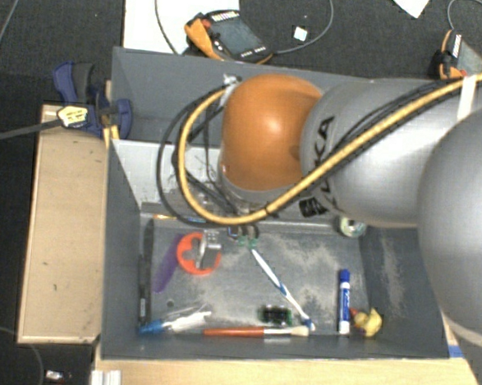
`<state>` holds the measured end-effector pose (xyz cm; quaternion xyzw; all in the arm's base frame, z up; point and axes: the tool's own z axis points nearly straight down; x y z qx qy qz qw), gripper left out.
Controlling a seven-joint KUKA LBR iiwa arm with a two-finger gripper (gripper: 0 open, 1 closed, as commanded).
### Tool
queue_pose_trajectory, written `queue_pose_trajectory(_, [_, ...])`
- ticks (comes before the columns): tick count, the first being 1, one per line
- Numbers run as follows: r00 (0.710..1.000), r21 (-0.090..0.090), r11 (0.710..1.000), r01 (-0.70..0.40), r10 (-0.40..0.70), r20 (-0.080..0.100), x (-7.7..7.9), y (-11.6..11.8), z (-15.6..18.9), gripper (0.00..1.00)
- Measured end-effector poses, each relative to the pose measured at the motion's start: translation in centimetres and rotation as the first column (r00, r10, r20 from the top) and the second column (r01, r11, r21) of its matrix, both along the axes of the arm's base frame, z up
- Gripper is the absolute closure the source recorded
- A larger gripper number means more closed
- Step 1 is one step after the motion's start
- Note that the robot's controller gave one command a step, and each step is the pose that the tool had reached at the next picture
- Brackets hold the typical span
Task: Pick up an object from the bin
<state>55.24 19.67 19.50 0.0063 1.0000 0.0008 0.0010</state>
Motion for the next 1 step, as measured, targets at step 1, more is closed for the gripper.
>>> queue_pose_trajectory(1, [1.000,0.000,1.000,0.000,0.000,0.000,0.00,0.00,0.00,0.00])
